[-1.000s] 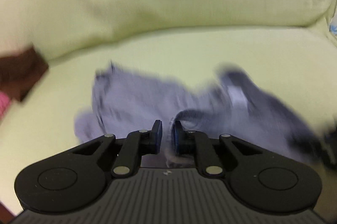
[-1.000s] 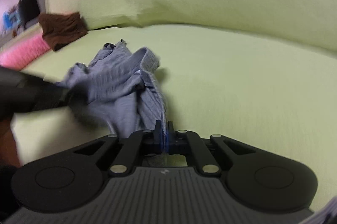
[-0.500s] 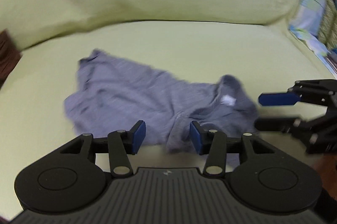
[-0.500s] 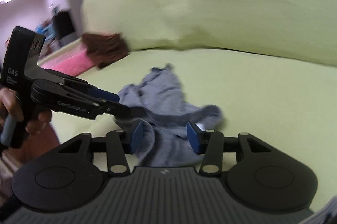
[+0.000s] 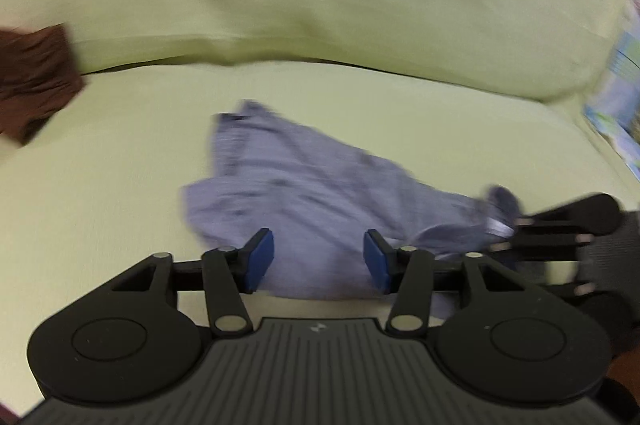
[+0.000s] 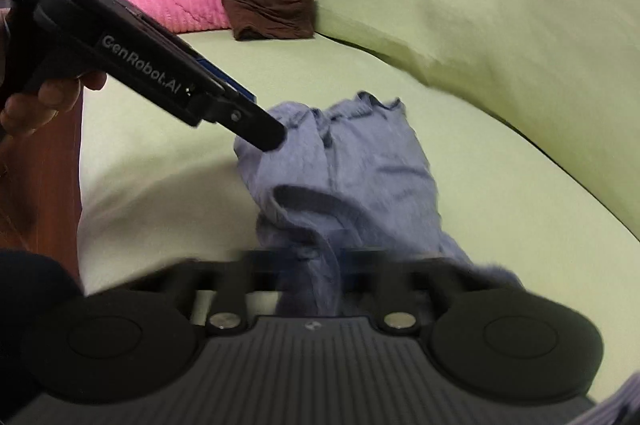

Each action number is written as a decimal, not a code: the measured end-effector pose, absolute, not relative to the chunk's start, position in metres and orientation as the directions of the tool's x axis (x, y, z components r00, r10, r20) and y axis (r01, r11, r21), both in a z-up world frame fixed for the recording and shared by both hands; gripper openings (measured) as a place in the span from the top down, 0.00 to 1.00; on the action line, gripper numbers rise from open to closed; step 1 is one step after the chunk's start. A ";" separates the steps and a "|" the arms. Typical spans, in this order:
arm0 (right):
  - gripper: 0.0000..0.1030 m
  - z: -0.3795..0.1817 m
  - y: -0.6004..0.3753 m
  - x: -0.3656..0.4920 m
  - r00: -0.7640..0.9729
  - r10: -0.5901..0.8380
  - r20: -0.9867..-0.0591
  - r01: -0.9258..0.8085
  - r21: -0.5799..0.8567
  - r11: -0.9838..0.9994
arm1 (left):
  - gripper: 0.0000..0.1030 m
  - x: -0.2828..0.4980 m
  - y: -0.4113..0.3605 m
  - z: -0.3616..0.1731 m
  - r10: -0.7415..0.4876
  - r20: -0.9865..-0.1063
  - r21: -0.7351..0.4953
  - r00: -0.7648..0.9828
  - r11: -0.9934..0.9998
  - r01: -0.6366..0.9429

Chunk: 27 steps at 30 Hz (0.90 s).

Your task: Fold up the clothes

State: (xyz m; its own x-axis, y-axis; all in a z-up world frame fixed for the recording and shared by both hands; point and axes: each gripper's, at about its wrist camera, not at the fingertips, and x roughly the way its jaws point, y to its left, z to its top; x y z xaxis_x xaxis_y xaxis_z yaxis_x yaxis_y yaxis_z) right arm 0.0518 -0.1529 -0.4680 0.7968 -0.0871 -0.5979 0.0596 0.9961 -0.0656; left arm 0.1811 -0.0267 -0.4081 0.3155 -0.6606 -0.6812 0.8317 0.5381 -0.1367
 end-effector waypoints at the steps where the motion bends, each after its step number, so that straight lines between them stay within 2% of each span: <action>1: 1.00 -0.463 -0.162 0.045 0.816 -0.083 -0.572 0.100 0.000 0.995 | 0.46 0.189 -0.024 -0.409 -0.655 -0.683 -0.140 0.324 0.552 0.822; 4: 1.00 -0.455 -0.202 0.018 0.863 -0.141 -0.484 0.275 0.218 0.936 | 0.45 0.216 -0.024 -0.414 -0.633 -0.695 -0.148 0.341 0.590 0.794; 7: 0.99 -0.450 -0.235 -0.017 0.892 -0.217 -0.398 0.380 0.397 0.835 | 0.42 0.239 -0.032 -0.425 -0.641 -0.702 -0.198 0.310 0.594 0.780; 13: 0.99 -0.448 -0.272 -0.066 0.908 -0.329 -0.259 0.419 0.581 0.698 | 0.42 0.252 -0.066 -0.462 -0.617 -0.742 -0.226 0.263 0.598 0.769; 18: 0.99 -0.443 -0.279 -0.074 0.878 -0.411 -0.244 0.475 0.546 0.690 | 0.53 0.248 -0.075 -0.469 -0.614 -0.747 -0.222 0.255 0.592 0.775; 21: 0.99 -0.435 -0.290 -0.065 0.858 -0.441 -0.261 0.512 0.497 0.701 | 0.53 0.249 -0.076 -0.457 -0.624 -0.730 -0.206 0.277 0.588 0.782; 25: 0.99 -0.403 -0.324 -0.042 0.814 -0.549 -0.189 0.573 0.416 0.706 | 0.52 0.260 -0.086 -0.428 -0.643 -0.682 -0.163 0.349 0.599 0.784; 27: 0.94 -0.393 -0.347 -0.028 0.785 -0.589 -0.192 0.612 0.391 0.688 | 0.52 0.264 -0.093 -0.422 -0.641 -0.677 -0.157 0.360 0.605 0.781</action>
State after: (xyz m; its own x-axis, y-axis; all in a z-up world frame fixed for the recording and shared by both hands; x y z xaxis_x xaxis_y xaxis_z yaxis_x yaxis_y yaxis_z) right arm -0.0276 -0.3471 -0.3931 0.7852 -0.5887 -0.1924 0.6115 0.6878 0.3912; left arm 0.2645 -0.0930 -0.4217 0.3603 -0.6414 -0.6774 0.7809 0.6046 -0.1571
